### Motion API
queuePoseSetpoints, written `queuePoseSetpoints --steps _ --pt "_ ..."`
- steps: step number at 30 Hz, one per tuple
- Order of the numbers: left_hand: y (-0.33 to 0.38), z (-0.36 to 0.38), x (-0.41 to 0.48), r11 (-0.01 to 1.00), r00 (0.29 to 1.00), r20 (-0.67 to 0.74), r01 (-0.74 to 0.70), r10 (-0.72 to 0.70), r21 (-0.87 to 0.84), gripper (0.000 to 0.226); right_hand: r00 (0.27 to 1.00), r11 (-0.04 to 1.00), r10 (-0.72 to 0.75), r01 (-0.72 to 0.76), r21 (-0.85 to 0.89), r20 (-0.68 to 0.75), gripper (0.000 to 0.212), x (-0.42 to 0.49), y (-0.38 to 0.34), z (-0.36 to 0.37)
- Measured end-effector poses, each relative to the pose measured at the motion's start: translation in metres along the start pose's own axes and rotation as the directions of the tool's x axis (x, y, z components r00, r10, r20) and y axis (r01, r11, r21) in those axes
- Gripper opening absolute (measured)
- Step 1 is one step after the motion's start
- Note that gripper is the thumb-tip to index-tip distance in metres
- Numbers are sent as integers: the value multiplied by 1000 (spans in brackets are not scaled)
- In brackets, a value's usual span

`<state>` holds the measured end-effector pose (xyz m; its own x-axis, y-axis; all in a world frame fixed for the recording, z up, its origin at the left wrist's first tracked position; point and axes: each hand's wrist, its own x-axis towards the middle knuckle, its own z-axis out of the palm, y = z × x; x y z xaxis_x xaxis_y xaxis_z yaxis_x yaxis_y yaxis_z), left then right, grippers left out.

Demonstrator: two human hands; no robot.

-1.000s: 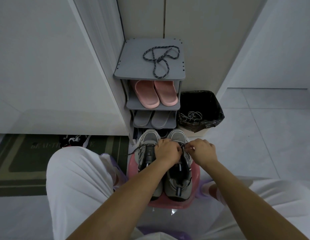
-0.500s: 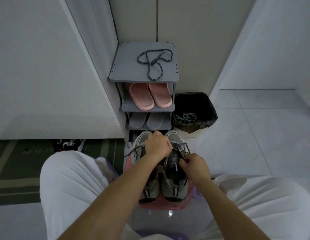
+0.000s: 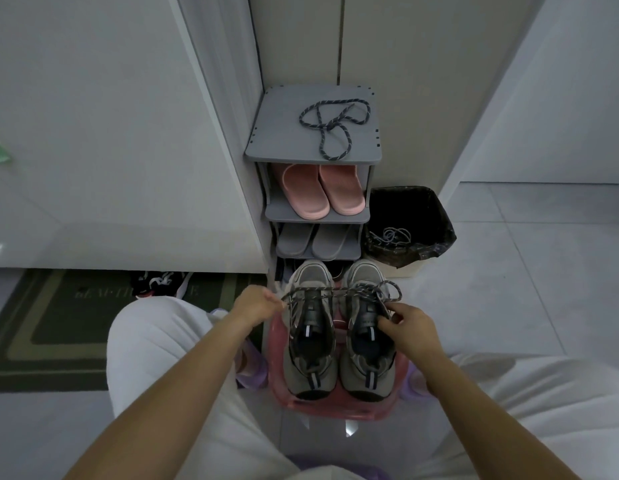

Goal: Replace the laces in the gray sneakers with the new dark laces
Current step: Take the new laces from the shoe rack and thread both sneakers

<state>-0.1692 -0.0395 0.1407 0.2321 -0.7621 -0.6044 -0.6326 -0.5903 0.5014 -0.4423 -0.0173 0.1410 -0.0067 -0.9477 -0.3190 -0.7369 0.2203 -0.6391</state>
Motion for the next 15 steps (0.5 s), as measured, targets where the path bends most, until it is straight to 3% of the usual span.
queuePoseSetpoints --steps 5,9,12,15 --pt "42 6 2 911 983 -65 -132 170 390 31 994 979 104 -108 174 32 29 2 3 2" --pt "84 38 -11 829 873 -40 -446 486 338 20 990 968 132 -140 208 51 34 3 5 4" --pt "105 68 -25 791 866 103 -490 489 366 21 990 971 127 -137 195 64 36 3 6 4" --pt "111 83 -25 801 904 107 -417 414 429 21 987 965 144 -157 210 74 38 5 7 4"
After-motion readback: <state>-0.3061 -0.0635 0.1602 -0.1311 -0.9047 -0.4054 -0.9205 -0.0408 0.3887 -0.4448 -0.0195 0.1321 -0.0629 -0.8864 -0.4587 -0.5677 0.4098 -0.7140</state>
